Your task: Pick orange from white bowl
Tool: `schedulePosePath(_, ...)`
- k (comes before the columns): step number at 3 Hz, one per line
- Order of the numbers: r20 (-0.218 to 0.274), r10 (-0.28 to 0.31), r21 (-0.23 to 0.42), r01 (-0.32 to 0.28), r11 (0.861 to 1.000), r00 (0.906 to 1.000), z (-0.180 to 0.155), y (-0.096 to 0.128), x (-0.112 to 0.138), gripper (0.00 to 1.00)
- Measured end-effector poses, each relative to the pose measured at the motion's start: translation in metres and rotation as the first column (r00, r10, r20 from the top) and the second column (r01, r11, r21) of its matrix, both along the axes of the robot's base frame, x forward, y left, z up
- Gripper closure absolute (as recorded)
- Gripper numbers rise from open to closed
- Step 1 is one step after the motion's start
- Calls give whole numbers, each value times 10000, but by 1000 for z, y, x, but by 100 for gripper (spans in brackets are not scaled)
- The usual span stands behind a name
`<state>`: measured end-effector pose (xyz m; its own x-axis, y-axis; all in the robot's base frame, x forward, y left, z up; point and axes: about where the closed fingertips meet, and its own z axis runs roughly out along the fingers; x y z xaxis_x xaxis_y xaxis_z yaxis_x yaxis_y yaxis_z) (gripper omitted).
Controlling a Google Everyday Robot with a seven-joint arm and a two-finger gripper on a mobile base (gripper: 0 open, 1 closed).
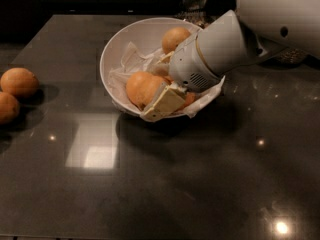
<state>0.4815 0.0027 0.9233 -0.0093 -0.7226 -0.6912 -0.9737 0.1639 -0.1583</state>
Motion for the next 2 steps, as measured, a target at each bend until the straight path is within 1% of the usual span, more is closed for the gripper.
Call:
schedulePosePath(1,-208,173,-67,-175,9998,9996,-8,4,2,31)
schedulePosePath(2,-428,257,-48,-259,9997,9988,-15,5,5,50)
